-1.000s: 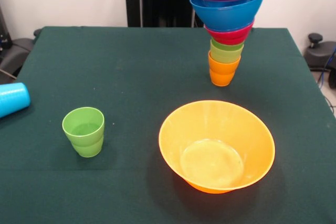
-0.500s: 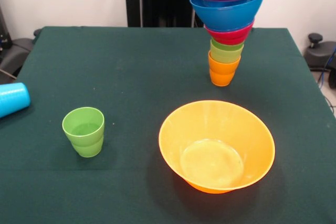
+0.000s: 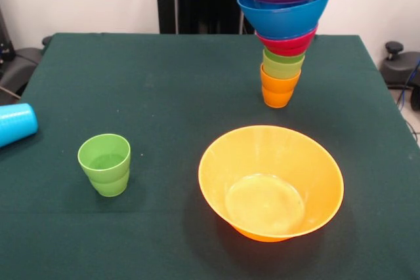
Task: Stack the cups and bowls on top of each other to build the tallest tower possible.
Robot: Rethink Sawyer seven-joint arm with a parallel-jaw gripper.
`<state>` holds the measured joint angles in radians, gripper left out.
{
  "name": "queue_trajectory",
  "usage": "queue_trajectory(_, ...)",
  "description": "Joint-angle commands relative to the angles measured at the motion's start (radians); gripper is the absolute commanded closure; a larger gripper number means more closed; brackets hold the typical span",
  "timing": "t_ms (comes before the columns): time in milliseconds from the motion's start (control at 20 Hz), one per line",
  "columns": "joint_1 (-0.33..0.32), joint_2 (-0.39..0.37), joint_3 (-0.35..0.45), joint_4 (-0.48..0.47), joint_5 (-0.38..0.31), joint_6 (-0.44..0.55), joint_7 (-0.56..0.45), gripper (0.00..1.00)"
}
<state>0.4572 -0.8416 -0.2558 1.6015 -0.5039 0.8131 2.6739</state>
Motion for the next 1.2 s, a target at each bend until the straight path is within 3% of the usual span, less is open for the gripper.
queue_trajectory(50,0.015,0.082,0.036,-0.032,-0.070,-0.035,0.027,1.00)
queue_trajectory(1200,0.034,0.106,0.012,-0.037,-0.044,-0.057,0.030,1.00)
